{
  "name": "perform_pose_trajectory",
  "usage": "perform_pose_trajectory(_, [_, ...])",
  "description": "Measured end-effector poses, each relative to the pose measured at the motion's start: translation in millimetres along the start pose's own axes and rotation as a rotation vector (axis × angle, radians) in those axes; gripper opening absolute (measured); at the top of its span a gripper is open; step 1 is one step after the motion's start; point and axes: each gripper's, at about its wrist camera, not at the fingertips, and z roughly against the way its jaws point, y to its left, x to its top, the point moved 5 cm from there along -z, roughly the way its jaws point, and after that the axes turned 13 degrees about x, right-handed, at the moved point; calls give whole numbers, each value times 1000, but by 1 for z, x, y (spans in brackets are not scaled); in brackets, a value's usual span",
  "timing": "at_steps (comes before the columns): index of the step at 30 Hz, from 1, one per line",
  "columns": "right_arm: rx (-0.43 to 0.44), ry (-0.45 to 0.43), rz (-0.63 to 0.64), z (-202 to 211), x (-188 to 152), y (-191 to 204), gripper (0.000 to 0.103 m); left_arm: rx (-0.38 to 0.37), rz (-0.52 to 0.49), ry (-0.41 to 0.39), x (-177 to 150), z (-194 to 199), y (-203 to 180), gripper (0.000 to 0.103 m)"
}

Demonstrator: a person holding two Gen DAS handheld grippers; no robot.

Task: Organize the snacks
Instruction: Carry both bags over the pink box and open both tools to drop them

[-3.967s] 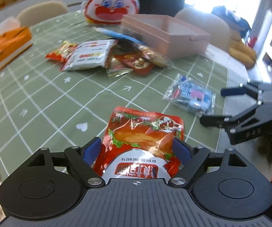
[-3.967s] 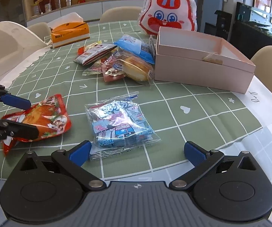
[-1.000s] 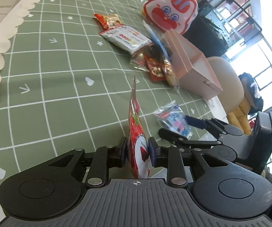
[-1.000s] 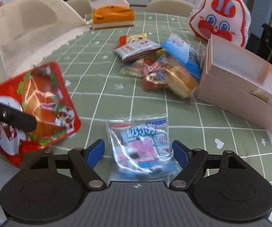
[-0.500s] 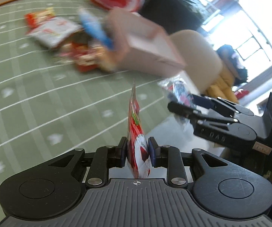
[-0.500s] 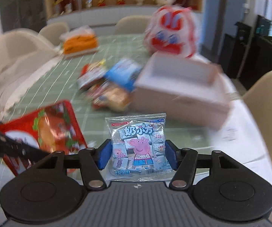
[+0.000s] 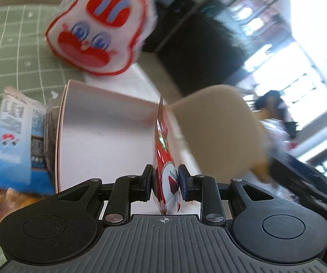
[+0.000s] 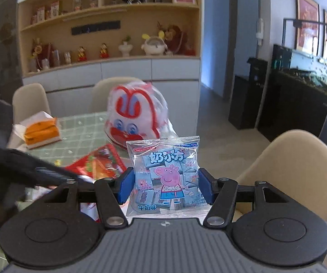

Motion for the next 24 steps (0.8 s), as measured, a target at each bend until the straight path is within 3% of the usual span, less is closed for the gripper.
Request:
perform_pose_trajectory(2, [-2,25,-9,-7,-9,-11,60,72,-34,12,0,-30,-1,27])
perform_pose_trajectory(5, [-23,91,3,-25,-23,-31,60,170,-31,-67,1,-35,7,34])
perform_pose_trajectory(9, [16,163,35,-66,-31,-35,60,155,62,-178,1,-7,26,34])
perform_pose_trajectory(15, [124,217,79,-142,-25,-4,60,305,115,-280,-24,49,67,34])
perform_pose_trajectory(21, [115,269,71,-194,-22,19,65,454,253,-266,-78,92,135,34])
perform_pose_trajectory(24, [118,237,62,-197,-12,32,70,515,302,-249,-89,97,166,34])
